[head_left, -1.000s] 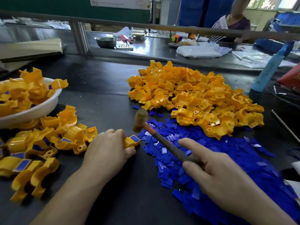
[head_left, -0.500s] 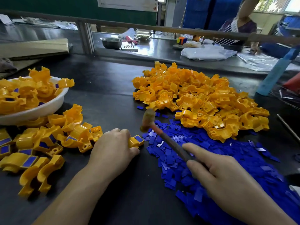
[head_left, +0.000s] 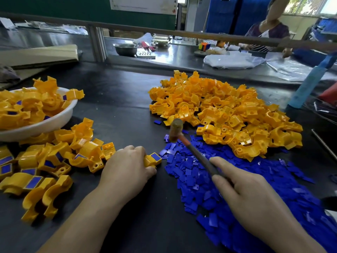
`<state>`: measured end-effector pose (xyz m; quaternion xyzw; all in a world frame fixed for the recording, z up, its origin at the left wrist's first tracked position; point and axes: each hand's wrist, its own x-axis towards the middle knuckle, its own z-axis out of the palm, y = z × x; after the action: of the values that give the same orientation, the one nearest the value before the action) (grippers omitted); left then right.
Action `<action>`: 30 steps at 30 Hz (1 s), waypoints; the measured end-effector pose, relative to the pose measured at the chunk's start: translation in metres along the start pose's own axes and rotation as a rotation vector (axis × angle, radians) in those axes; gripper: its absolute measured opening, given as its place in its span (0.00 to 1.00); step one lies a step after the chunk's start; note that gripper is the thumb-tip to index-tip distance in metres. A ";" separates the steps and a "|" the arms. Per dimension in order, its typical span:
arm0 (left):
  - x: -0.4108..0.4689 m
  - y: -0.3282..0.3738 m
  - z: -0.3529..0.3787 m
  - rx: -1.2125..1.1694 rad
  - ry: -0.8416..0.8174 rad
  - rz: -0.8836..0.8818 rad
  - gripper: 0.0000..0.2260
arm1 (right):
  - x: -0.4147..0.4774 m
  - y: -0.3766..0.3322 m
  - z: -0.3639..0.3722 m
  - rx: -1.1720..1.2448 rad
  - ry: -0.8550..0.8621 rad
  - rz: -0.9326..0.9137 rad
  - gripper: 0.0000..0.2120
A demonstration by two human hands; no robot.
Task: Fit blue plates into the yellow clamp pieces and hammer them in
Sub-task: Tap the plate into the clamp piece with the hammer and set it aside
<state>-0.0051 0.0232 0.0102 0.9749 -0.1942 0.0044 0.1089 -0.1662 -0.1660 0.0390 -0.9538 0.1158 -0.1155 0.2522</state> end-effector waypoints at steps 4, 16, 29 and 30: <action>0.000 0.000 0.003 -0.005 0.015 0.002 0.20 | 0.003 0.013 -0.005 -0.153 0.158 0.048 0.15; 0.000 0.000 0.001 -0.012 0.009 -0.003 0.20 | 0.004 0.038 -0.016 -0.438 0.181 0.289 0.15; 0.001 0.001 0.007 0.002 0.067 0.012 0.20 | -0.006 -0.016 -0.003 -0.030 -0.177 -0.068 0.15; 0.001 0.001 0.007 0.003 0.066 0.012 0.20 | -0.005 -0.016 -0.002 -0.065 -0.162 -0.088 0.15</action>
<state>-0.0049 0.0207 0.0034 0.9732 -0.1962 0.0373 0.1137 -0.1687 -0.1522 0.0479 -0.9719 0.0565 -0.0453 0.2241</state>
